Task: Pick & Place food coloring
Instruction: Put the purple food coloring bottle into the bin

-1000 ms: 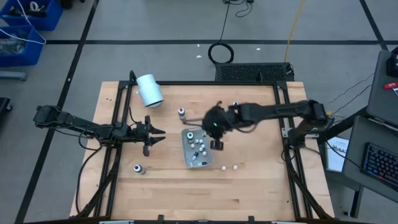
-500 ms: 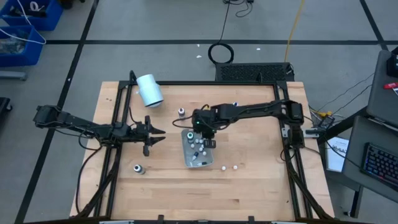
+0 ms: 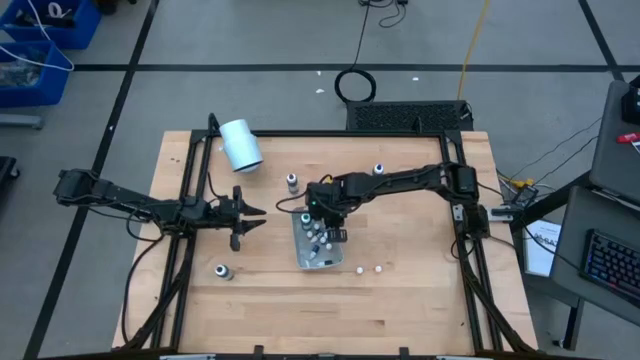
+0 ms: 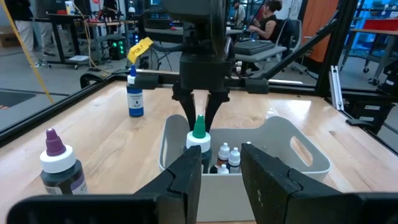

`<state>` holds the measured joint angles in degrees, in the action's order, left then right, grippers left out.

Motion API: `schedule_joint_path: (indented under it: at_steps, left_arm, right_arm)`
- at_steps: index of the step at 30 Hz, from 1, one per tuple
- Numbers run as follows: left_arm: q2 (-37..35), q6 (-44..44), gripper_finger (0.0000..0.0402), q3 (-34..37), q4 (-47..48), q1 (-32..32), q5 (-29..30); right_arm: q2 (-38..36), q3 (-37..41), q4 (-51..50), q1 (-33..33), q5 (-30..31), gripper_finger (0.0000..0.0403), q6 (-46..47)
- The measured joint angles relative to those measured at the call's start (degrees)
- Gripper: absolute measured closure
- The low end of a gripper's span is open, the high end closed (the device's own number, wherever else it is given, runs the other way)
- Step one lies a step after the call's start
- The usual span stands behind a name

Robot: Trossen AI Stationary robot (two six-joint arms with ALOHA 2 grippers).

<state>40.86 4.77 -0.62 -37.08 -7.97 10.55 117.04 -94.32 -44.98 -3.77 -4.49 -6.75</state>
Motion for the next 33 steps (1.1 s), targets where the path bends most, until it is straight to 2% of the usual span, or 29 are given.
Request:
schedule_joint_path:
  at_steps: [20,27,33]
  left_arm:
    - [0.00,0.00,0.0284,0.00,0.02,0.00,0.00]
    - [-0.02,0.00,0.0284,0.00,0.02,0.00,0.00]
    - [0.00,0.00,0.0284,0.00,0.00,-0.01,0.01]
  right_arm:
    - [2.00,-0.02,0.55,-0.28,0.13,0.0372,-0.06]
    - [2.07,0.02,1.16,-0.24,0.13,0.0341,0.06]
    - [1.83,0.15,1.82,0.09,0.10,0.0332,0.07]
